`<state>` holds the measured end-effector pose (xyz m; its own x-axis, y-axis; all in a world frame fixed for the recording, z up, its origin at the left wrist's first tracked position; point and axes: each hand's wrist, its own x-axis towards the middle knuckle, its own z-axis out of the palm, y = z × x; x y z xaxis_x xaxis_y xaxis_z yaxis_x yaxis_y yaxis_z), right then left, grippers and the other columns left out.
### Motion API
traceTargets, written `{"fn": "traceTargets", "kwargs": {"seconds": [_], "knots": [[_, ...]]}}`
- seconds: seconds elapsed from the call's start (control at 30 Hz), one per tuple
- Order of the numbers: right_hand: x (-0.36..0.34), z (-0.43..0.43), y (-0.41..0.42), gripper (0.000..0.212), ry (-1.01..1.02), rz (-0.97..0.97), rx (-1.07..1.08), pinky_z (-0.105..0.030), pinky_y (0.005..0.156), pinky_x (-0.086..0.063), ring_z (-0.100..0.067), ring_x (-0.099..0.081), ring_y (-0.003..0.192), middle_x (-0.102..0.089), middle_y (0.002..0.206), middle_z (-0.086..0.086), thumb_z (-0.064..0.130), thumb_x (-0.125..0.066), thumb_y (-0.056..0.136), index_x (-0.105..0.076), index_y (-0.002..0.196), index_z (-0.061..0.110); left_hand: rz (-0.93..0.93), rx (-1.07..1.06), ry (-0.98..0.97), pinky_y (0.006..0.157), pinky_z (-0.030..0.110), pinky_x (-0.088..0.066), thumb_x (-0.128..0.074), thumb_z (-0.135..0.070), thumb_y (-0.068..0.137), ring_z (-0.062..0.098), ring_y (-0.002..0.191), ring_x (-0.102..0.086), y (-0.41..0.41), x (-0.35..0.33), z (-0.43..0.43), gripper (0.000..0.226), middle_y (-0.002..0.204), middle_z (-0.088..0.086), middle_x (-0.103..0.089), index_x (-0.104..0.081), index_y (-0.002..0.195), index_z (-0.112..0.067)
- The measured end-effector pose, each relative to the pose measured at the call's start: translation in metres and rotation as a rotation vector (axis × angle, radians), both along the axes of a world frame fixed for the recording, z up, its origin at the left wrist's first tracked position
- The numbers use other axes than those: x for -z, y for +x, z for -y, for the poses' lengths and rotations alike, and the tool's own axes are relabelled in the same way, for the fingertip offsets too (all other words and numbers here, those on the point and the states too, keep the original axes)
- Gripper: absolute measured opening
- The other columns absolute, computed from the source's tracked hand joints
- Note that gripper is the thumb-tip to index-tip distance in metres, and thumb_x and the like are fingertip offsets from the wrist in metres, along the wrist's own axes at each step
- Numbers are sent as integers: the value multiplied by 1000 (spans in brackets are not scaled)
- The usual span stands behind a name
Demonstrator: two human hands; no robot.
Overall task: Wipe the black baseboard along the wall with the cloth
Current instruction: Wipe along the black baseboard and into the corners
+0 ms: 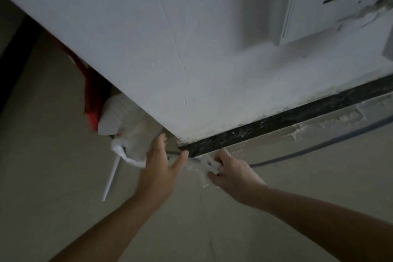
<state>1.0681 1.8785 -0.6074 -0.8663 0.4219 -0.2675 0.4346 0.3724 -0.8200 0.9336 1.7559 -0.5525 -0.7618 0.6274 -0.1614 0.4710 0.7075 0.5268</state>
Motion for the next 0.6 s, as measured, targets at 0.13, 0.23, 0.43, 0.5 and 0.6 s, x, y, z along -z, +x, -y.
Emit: {"fn": "traceTargets", "kwargs": {"seconds": [0.13,0.23,0.43,0.5,0.6], "knots": [[13,27,-16,28,-93,-144,178,-27,58,-41,-15,-53,67,-57,73,7,29,-70,83,-47,89,15,93,-51,159,75,10,-45,-48,-47,96,9,95,-64,-1,6,-15,44,102,0,-70,-68,106,-9],[22,39,-36,31,-165,-234,367,-16,49,-36,-4,-50,54,-54,59,10,30,-74,81,-46,76,18,17,-42,206,61,21,-39,-46,-33,100,19,68,-58,4,12,-14,38,74,16,-64,-61,82,-3],[23,52,-53,39,-306,-325,560,-10,46,-34,6,-50,52,-55,55,29,21,-75,81,-39,65,19,-68,-89,271,44,13,-25,-54,-20,98,4,42,-30,11,6,-23,47,42,-7,-29,-36,55,-15],[24,44,-52,32,-346,-318,639,-11,46,-34,2,-47,49,-55,51,15,17,-74,80,-45,67,12,-79,-110,313,42,14,-22,-57,-20,97,6,40,-26,12,6,-25,54,39,-6,-26,-29,50,-22],[31,28,-40,24,-286,-264,789,-14,47,-34,-3,-41,51,-48,56,9,15,-72,79,-50,73,9,-122,-118,310,41,17,-18,-57,-24,96,9,41,-21,10,8,-24,58,40,-6,-17,-23,49,-20]]}}
